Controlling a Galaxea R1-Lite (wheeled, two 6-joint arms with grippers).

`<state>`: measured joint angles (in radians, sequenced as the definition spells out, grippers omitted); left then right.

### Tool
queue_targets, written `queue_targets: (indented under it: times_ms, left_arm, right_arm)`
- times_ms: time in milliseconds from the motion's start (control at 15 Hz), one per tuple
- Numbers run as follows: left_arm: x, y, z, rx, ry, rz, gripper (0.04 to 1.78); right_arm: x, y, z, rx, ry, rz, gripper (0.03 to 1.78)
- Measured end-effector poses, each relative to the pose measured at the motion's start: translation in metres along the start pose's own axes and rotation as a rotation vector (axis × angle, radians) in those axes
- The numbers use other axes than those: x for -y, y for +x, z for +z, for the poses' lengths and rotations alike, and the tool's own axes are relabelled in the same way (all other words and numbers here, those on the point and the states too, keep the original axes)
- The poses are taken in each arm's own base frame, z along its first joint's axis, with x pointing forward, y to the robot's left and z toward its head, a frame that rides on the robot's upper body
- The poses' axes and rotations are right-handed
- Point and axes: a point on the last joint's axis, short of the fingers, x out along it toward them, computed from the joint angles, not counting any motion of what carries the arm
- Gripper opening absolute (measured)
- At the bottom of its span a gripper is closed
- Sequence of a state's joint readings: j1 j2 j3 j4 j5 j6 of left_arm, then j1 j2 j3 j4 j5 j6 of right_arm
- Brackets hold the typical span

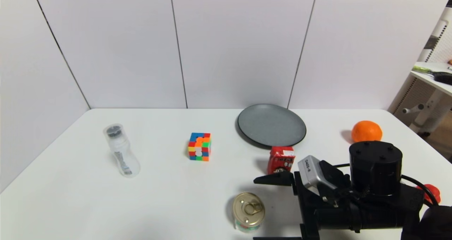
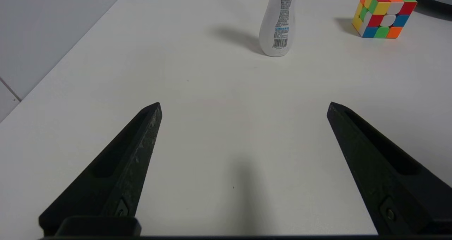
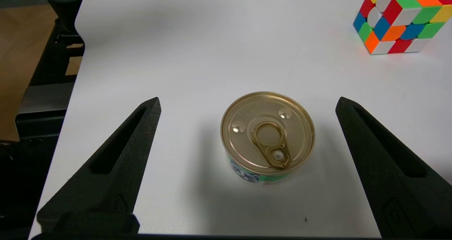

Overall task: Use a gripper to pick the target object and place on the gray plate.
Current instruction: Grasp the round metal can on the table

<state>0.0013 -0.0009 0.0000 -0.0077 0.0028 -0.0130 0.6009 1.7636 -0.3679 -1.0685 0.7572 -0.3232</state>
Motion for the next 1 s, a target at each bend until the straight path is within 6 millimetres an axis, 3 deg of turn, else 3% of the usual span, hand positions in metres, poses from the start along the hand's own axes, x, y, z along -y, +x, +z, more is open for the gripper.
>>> queue_targets:
  times_ms: [1000]
  left_arm:
    - [0.0,0.0,0.0,0.0,0.0,0.0,1.69]
  right_arm:
    - [0.013,0.022,-0.02,-0.04,-0.064,0.022,1.71]
